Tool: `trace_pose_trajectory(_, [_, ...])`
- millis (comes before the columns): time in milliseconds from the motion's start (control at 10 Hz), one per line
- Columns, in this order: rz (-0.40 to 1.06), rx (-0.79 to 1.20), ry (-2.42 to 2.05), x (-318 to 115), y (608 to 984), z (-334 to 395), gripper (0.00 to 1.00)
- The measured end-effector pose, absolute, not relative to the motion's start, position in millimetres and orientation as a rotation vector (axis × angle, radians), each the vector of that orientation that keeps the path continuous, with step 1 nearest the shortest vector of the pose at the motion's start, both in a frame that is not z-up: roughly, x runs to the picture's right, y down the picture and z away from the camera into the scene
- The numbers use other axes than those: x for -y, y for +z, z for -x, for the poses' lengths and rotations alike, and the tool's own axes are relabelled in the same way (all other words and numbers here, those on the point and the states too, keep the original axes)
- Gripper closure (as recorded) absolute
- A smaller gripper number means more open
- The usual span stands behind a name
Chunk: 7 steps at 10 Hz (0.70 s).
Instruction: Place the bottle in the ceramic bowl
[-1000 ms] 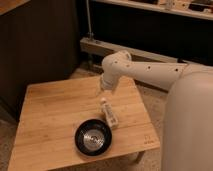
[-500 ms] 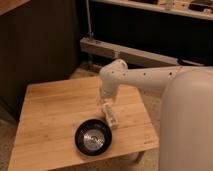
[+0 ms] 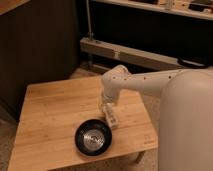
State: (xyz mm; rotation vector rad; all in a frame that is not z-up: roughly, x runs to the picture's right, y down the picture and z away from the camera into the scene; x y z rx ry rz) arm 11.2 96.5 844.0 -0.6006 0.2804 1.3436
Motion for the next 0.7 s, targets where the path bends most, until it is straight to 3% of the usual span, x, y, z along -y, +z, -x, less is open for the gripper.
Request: trace_pose_trajectory(700, [0.645,-0.325,1.321,-113,865,-7,0.35])
